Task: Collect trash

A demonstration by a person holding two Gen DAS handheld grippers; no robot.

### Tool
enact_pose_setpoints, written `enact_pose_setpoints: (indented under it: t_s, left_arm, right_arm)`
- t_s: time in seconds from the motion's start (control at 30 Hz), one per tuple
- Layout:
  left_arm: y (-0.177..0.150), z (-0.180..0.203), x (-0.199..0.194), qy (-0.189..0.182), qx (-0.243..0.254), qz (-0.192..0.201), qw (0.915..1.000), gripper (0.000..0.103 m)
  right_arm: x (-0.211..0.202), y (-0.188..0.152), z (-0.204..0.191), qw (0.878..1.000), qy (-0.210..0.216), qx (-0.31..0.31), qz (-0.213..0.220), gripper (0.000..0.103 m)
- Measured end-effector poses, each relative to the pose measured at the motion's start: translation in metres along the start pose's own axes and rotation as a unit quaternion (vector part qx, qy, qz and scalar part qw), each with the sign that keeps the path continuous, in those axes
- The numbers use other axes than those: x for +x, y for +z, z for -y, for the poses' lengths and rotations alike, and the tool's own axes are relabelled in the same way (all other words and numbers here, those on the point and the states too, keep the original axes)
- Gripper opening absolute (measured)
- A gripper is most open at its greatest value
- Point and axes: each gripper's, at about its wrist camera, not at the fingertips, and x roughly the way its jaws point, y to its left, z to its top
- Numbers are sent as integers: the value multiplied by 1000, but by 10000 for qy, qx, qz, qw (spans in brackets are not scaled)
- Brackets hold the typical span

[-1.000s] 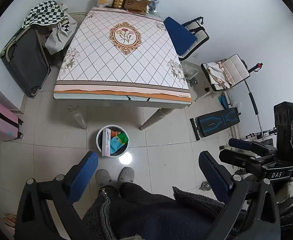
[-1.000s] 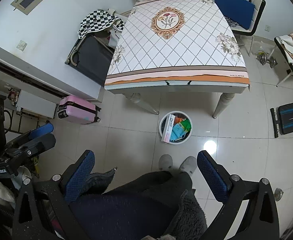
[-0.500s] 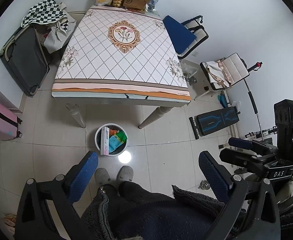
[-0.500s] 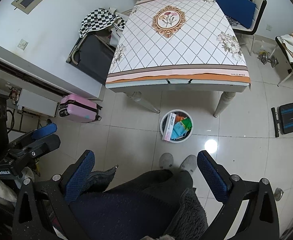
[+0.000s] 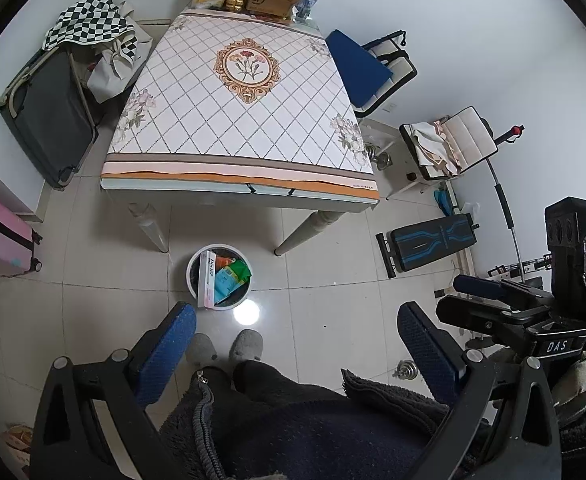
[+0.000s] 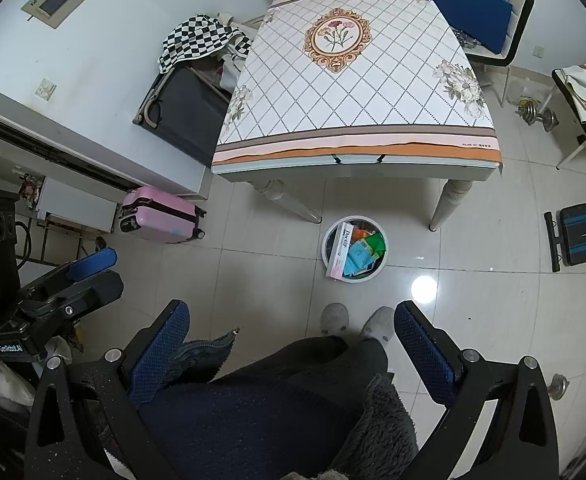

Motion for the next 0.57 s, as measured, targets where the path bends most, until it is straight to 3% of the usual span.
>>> enact_pose_setpoints:
  t_s: [0.57]
  left_arm:
    - [-2,1,1,46,-91,48,9999,103]
  right_arm:
    - [4,4,-2,10000,64,-20,-51,103]
